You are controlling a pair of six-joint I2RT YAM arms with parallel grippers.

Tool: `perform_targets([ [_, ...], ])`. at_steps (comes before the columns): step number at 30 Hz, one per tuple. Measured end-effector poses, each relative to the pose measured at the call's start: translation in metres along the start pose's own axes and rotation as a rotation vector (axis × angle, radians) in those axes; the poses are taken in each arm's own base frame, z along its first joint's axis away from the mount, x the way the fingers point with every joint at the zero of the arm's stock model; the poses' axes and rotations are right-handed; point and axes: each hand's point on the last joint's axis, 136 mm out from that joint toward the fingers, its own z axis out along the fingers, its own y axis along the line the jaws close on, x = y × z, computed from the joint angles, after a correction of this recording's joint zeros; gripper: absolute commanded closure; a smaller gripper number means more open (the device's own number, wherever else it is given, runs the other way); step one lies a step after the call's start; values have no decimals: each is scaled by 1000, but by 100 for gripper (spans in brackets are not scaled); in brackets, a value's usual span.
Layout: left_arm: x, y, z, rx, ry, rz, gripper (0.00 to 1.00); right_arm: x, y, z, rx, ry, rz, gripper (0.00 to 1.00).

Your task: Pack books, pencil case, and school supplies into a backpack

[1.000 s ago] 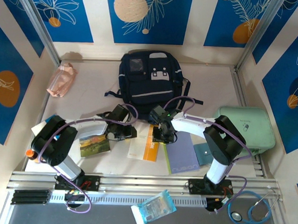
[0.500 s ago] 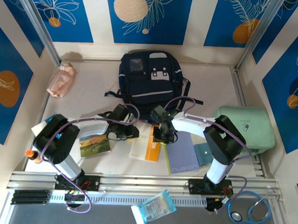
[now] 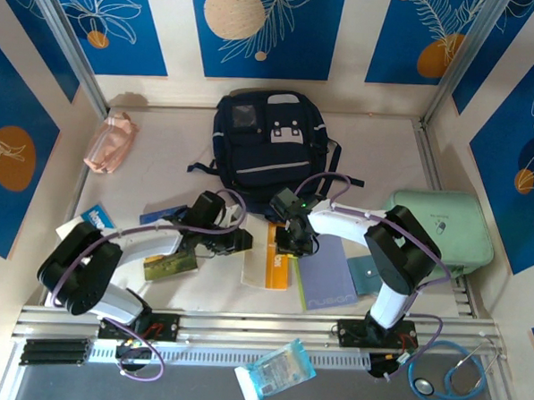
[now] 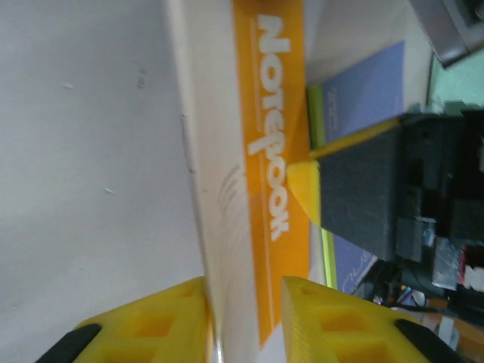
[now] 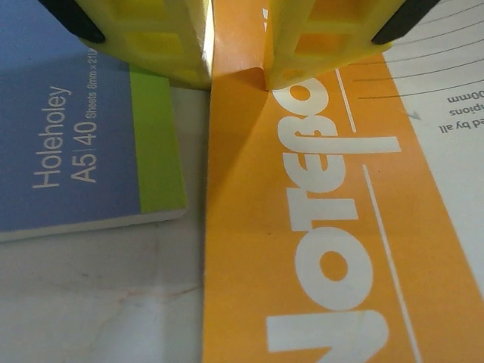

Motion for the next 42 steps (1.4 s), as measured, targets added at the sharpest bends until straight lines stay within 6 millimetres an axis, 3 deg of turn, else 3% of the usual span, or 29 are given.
perform_targets([
  [8,8,12,3,-23,4,-15,75,0,0,0,8,6,-8,77],
  [14,7,23,0,-84,-13,-24,95,-1,0,-1,11,3,-9,77],
  [15,7,23,-2,-89,-20,-20,100,-1,-1,-1,13,2,-9,76],
  [19,2,20,-16,-110,-63,9,100,-2,1,-3,1,-14,-20,65],
  [23,-10,15,-44,-134,-160,39,100,-5,4,-14,-44,-69,-51,57],
  [28,-29,13,-96,-192,-316,18,100,-25,14,-53,-160,-189,-55,49],
  [36,-77,-37,-179,-199,-602,53,100,-55,28,-114,-427,-305,17,31],
  [42,-121,-62,-196,-149,-764,32,100,-73,47,-147,-667,-311,106,19],
])
